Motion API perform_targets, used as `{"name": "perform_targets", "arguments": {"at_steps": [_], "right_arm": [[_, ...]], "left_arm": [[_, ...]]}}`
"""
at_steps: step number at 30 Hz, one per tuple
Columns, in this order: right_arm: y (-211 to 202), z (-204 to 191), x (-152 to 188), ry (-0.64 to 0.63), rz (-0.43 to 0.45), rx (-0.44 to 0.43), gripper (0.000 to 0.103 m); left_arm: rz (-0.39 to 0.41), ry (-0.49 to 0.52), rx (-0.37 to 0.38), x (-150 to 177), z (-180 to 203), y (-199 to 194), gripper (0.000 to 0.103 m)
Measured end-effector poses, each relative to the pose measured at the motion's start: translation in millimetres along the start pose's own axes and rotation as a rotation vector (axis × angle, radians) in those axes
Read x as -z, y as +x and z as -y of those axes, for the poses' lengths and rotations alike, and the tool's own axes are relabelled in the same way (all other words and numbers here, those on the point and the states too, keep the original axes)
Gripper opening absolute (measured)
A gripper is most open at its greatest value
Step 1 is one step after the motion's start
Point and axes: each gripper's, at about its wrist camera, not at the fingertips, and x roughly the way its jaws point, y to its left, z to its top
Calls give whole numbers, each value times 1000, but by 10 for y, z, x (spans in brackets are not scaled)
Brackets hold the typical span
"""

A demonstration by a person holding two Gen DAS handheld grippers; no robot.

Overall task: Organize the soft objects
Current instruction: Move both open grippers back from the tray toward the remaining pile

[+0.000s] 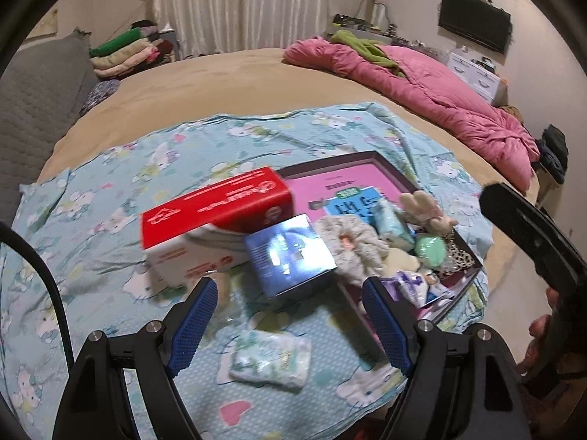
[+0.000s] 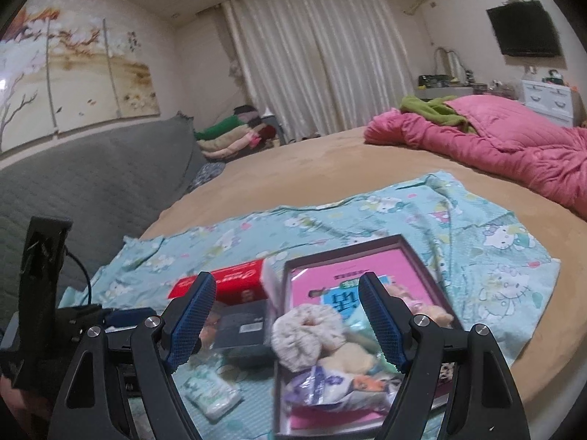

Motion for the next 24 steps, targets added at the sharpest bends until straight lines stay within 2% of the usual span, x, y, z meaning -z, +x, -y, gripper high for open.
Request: {"name": "perform_targets", "arguments": {"at_steps": [12,24], "right_arm": [[159,-519,211,-110,-95,-88,81],[342,-831,457,-192,-189,-132,81]], "left_arm": [[-35,-78,-44,160,-446,-25,81],[-56,-120,-56,316,-722,30,80]]}}
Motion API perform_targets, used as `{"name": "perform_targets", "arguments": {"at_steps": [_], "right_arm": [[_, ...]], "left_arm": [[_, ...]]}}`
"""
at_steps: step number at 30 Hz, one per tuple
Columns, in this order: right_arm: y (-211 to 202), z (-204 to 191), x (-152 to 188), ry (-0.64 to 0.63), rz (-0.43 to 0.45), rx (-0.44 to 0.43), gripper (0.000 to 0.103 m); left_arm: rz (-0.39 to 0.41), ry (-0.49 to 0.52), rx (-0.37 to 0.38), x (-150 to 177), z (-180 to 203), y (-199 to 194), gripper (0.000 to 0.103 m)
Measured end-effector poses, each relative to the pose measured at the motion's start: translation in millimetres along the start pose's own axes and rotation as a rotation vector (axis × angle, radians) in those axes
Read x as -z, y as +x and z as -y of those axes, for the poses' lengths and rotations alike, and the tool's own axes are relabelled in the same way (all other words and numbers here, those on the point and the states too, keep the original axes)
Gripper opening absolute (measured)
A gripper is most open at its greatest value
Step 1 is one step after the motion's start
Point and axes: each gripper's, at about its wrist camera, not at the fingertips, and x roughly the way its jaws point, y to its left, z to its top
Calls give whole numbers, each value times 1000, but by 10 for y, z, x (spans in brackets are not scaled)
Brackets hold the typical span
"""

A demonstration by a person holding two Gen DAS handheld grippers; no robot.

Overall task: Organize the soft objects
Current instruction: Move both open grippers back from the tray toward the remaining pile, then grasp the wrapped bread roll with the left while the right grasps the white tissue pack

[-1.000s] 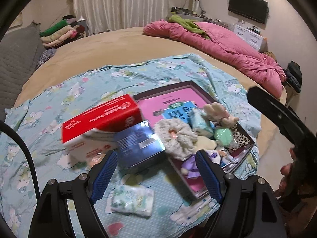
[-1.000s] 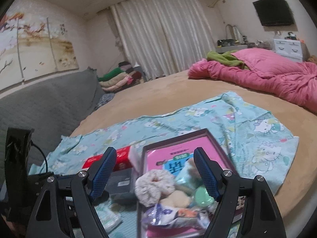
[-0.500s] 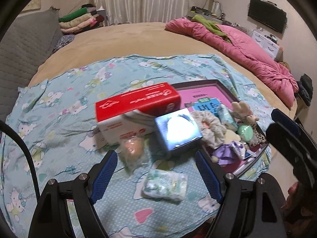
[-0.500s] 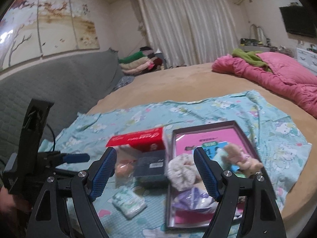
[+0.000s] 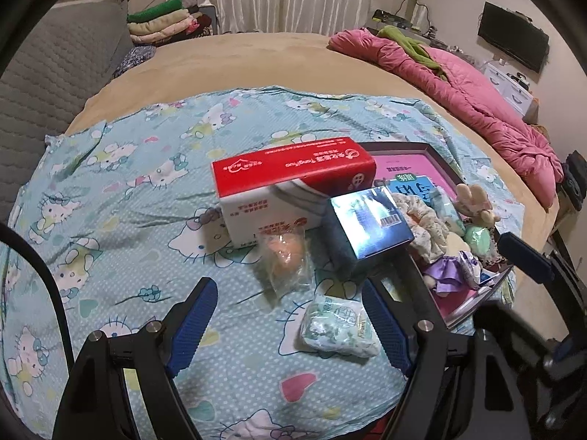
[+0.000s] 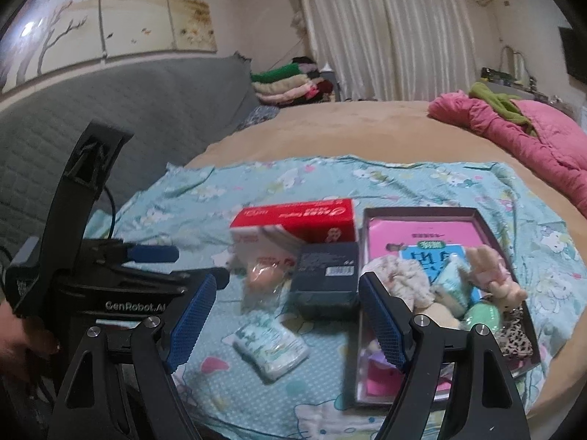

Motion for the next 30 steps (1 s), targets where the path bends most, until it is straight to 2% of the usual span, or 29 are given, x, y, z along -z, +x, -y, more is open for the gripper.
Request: {"name": "perform_targets", "arguments": {"at_steps": [22,30], "right_arm": [[450,-144,314,-88,-143,-31,81],[758,-195,476,-135,-234,-63,81]], "left_arm": [[-69,-59,8,161,-273,363,81],[-95,-114,28,151,-424,591,81]]}}
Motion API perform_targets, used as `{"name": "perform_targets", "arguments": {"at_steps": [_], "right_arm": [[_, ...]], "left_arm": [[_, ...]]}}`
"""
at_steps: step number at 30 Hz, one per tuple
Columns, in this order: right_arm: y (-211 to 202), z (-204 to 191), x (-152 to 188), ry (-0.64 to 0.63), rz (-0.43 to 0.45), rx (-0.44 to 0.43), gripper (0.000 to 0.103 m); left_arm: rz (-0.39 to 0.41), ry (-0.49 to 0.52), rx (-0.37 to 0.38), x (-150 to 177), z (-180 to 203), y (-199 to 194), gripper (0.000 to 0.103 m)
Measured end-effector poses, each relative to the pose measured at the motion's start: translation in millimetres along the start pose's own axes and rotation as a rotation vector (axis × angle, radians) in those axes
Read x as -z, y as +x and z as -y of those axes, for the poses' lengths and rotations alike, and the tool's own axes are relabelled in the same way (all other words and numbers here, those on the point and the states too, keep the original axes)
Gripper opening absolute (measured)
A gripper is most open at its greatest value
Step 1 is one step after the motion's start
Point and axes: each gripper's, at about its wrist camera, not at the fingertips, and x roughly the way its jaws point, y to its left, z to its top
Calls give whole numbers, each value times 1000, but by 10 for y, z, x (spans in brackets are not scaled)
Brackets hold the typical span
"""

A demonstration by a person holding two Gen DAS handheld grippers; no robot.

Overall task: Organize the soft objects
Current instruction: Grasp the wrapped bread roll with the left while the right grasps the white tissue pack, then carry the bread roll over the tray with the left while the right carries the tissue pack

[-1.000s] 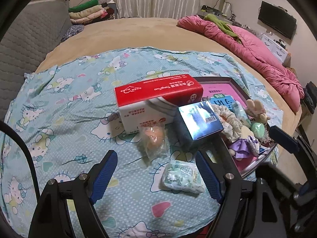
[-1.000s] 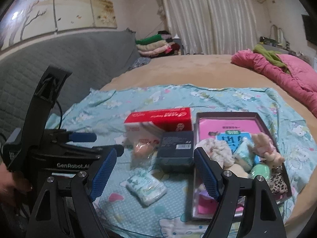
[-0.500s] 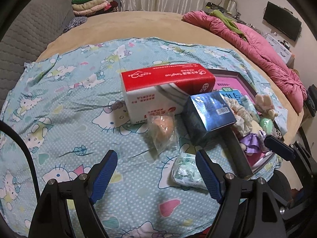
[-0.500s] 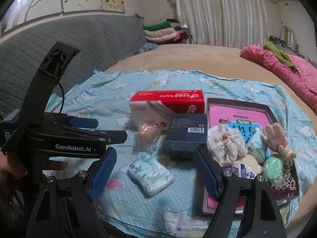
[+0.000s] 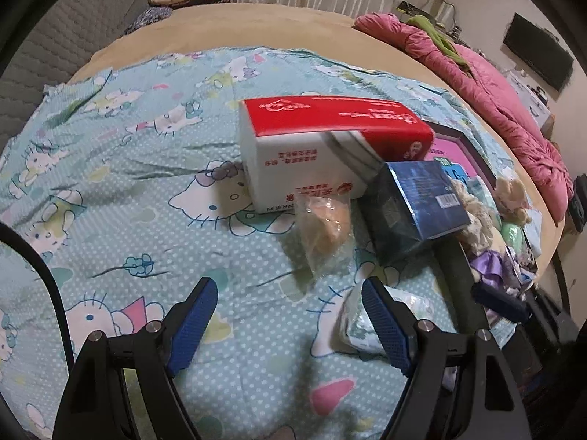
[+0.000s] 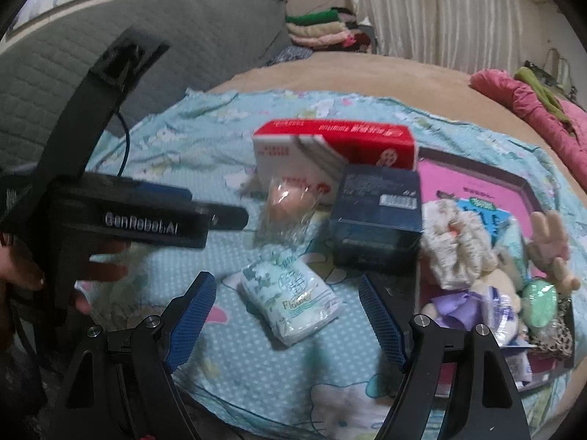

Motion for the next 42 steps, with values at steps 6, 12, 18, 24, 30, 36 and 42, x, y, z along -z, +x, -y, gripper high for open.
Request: {"name": "perform_targets", "arguments": {"at_steps": [6,12,18,24,30,36,42], "right_arm": [[291,-11,-2,-45,-51,-4,81],[579,31,-1,-77,-100,4,81],[774,23,-25,-122,-113,2,81],[875,50,-24,-108,-123,-34,78],[905,63,-93,-117,-116,-48,58],[757,122,-145,-129,-100,-50,52],[597,108,-152,-134,-75,-45,50]], "left_arm": [[-15,-35,57,-62,-68,163,81],[-30,-56,95,-152,-88,364,81],[-45,-64,127,-219,-89,519,81],[-47,-65,153,-245,-80,611,80],[-40,-99,193,-273,-126,639,75],[-42,-93,229,-283,-91,663,50],[-25,-83,252,-270,-56,615,41]]}}
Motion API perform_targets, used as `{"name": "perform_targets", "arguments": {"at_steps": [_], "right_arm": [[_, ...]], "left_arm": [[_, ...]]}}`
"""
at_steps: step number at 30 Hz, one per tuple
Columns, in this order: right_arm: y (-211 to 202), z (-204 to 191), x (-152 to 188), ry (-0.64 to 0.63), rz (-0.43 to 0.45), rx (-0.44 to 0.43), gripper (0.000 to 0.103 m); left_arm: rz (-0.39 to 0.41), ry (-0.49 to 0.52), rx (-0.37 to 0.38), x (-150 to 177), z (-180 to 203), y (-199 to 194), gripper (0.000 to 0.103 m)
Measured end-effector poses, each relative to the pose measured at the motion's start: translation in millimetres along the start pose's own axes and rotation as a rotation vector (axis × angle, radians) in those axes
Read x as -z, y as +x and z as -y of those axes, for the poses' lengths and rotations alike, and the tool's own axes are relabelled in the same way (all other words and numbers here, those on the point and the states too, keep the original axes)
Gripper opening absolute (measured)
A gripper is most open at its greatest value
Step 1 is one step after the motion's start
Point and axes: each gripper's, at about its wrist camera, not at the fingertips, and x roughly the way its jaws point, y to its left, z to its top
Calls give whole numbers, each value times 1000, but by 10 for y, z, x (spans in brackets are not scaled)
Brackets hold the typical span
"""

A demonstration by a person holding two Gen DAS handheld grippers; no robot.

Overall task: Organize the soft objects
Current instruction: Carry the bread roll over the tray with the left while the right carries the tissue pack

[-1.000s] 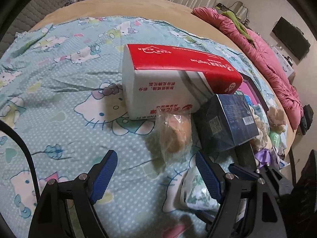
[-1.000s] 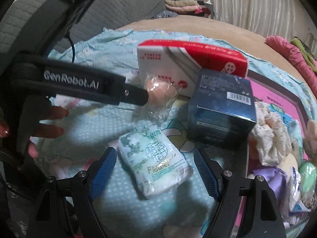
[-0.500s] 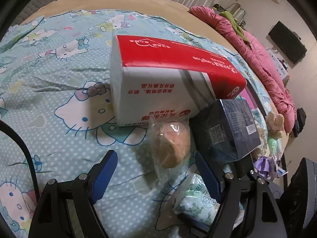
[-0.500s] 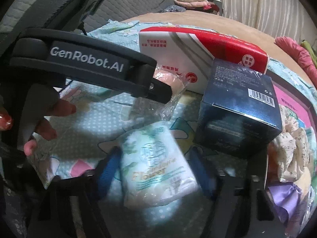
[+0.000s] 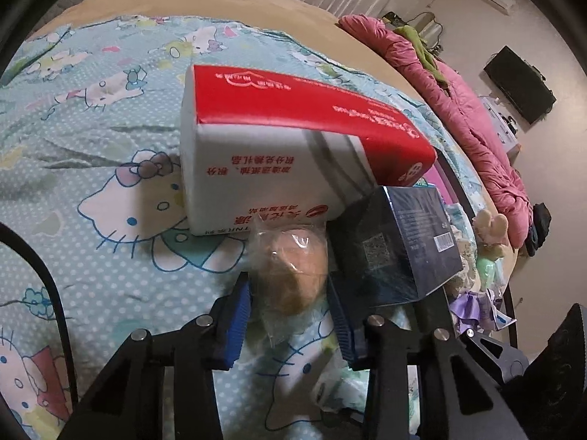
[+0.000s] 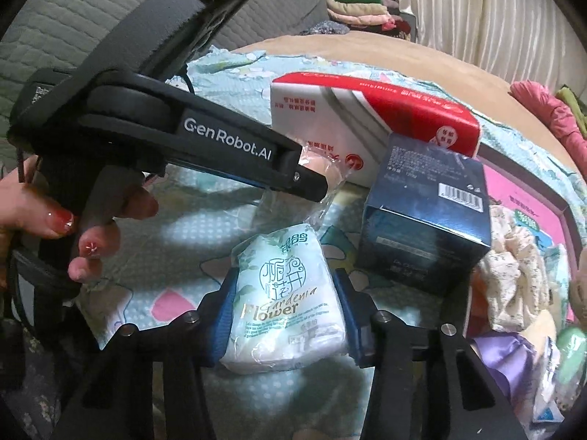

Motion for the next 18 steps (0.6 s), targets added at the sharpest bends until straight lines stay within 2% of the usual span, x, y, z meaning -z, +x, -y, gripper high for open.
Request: {"name": "perform_targets", "arguments": {"at_steps": [10,18], "right_arm": [[-435,-140,37,21,119,8,49],[-873,-74,22,69,240,58,49]], "left_arm": [[91,32,-18,36,93,-493,41],[145,64,-53,39,279,-819,41]]}}
